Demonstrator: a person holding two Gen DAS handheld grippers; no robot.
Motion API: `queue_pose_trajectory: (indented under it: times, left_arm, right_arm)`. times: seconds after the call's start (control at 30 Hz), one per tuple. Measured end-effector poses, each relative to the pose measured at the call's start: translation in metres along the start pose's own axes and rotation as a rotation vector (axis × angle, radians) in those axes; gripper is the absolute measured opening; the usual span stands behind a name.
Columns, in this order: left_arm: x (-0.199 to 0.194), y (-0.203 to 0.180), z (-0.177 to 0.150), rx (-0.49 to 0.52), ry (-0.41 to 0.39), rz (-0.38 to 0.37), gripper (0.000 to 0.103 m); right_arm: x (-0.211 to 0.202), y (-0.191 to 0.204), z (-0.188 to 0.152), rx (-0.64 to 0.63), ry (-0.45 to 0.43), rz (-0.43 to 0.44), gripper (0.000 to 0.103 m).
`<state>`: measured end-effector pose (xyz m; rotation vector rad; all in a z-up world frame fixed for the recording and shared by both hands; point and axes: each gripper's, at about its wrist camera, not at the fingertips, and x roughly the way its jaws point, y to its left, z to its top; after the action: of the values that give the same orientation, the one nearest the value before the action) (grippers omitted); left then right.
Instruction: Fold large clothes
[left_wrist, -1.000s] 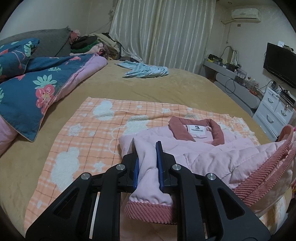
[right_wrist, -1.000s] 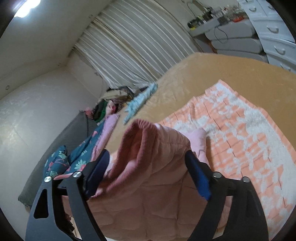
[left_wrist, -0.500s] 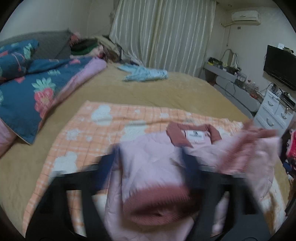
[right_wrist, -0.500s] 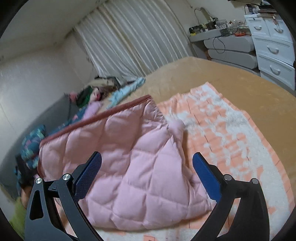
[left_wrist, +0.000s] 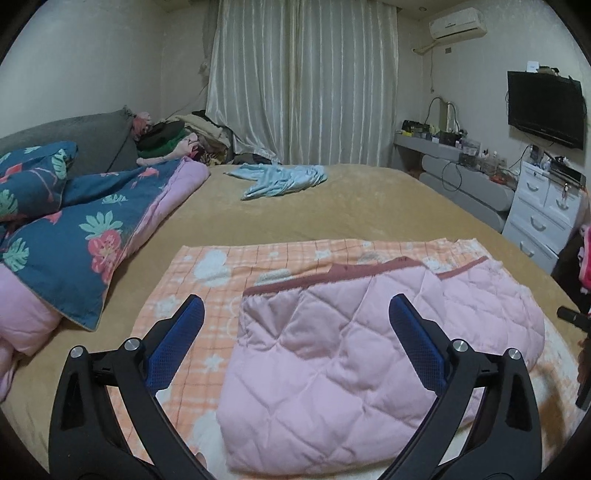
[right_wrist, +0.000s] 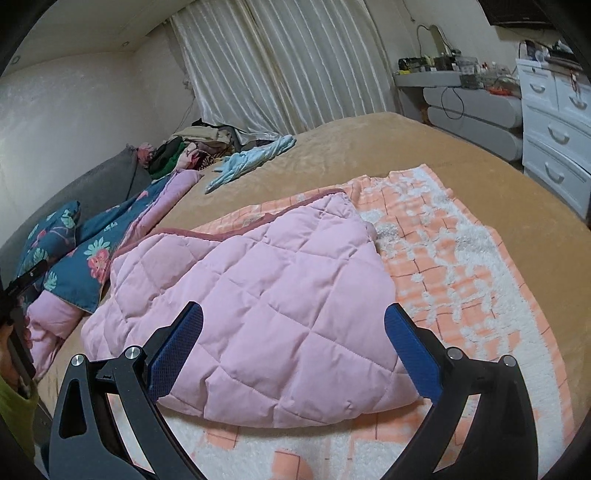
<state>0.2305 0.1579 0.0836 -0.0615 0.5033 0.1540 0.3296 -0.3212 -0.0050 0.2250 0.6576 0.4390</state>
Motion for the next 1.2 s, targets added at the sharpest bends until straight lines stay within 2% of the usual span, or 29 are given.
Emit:
queue_pose_trajectory:
  times: [0.2,0.43,0.6,0.83,0.93,0.97,1.1,1.13,1.17,1.2]
  left_arm:
    - [0.004,0.012,-0.037,-0.015,0.07,0.008,0.094]
    - [0.014,0.06,-0.096,-0.179,0.167,-0.005,0.094]
    - [0.014,0.084,-0.121,-0.266,0.211,-0.026,0.094]
    - [0.028,0.087,-0.143,-0.358,0.253,-0.118,0.094]
    - [0.044,0.086,-0.148,-0.441,0.278,-0.2,0.094]
    - [0.051,0.083,-0.149,-0.457,0.28,-0.205,0.094]
    - [0.068,0.068,-0.145,-0.422,0.277,-0.209,0.094]
    - [0.07,0.064,-0.144,-0.402,0.277,-0.194,0.092]
    - [0.071,0.058,-0.141,-0.366,0.273,-0.163,0.077]
    - [0.072,0.054,-0.137,-0.336,0.267,-0.146,0.068]
  right_arm:
    - [-0.007,0.004,-0.003,-0.058,0.019,-0.045,0.098]
    - [-0.007,0.004,-0.019,-0.156,0.079,-0.115,0.099]
    - [-0.006,0.001,-0.031,-0.175,0.109,-0.129,0.099]
    - [0.01,-0.007,-0.034,-0.143,0.144,-0.142,0.099]
    - [0.026,-0.011,-0.024,-0.107,0.162,-0.139,0.099]
    - [0.03,-0.012,-0.021,-0.098,0.162,-0.143,0.099]
    - [0.056,-0.023,-0.009,-0.067,0.191,-0.165,0.099]
    - [0.065,-0.027,-0.007,-0.072,0.21,-0.179,0.099]
    - [0.073,-0.03,-0.005,-0.08,0.219,-0.192,0.099]
    - [0.077,-0.031,-0.005,-0.089,0.224,-0.196,0.099]
